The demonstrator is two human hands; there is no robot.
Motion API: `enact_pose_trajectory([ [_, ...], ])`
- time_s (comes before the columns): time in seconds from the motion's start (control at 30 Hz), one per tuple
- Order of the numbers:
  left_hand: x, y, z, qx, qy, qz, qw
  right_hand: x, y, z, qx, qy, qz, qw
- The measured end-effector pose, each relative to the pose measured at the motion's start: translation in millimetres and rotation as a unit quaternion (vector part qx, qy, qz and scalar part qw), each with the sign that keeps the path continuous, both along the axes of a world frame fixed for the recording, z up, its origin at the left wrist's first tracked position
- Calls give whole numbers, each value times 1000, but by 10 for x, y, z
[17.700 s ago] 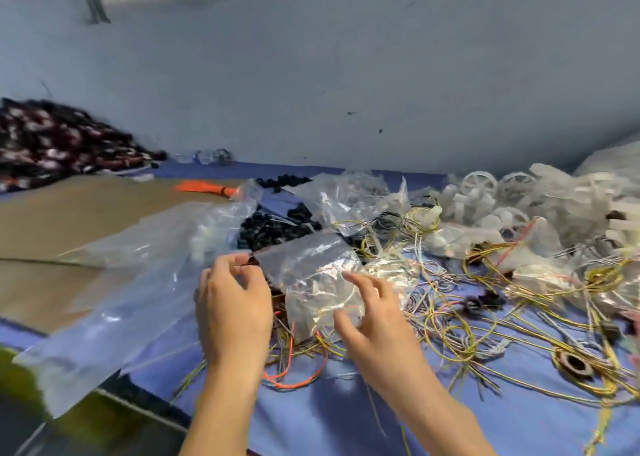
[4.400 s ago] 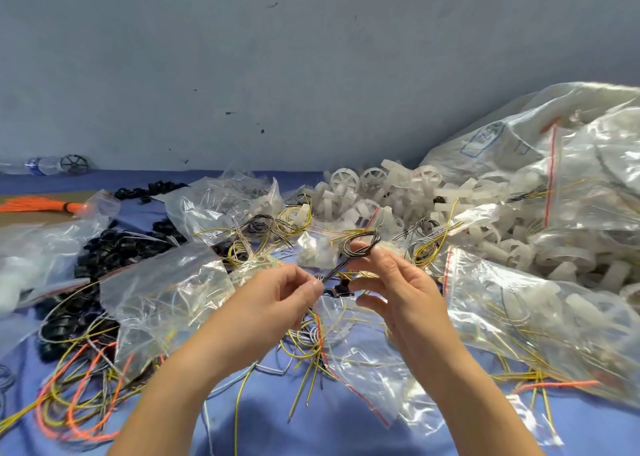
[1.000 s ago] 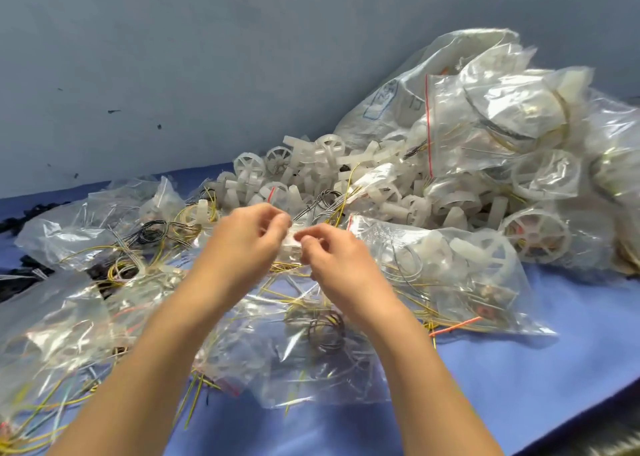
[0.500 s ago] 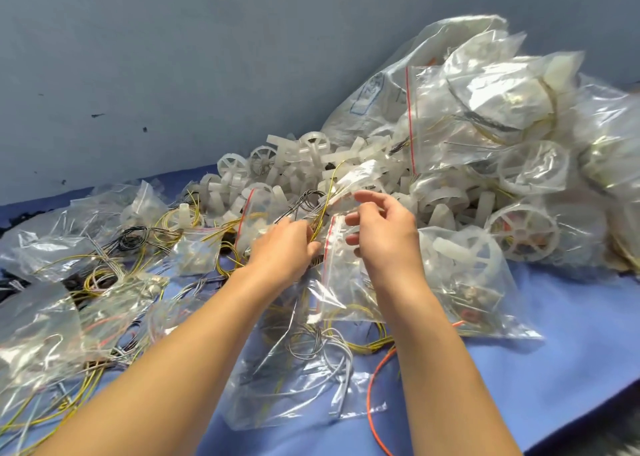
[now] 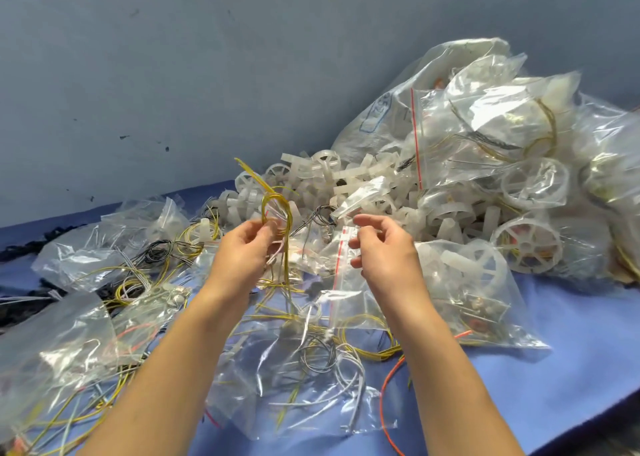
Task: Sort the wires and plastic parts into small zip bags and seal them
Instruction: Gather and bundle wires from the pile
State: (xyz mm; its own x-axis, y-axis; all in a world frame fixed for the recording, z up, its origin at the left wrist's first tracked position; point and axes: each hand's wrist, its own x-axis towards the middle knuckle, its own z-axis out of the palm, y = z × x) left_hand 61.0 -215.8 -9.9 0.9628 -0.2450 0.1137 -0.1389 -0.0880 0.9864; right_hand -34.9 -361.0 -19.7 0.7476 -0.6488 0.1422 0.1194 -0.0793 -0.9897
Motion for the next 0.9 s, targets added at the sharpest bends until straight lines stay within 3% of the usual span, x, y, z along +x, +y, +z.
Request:
enact_pose_trajectory([
  [0.13, -232, 195, -28, -132, 55, -11, 990, 46, 224, 17, -41, 7, 98, 994],
  [0.27, -392, 288, -144, -144, 26, -14, 989, 91, 514, 27, -95, 5, 173, 980],
  [0.43, -416, 375, -172, -112, -22, 27, 993, 151, 666, 54, -134, -17, 148, 980],
  [0.57, -367, 431, -116, -79, -35, 1, 996, 259, 740, -17, -191, -1, 93, 977],
  [0.77, -188, 567, -92, -83, 23, 38, 996, 452, 519, -84, -96, 17, 25, 995],
  [0.9, 39, 854, -79, -121, 72, 97, 985, 419, 391, -39, -73, -35, 5, 997],
])
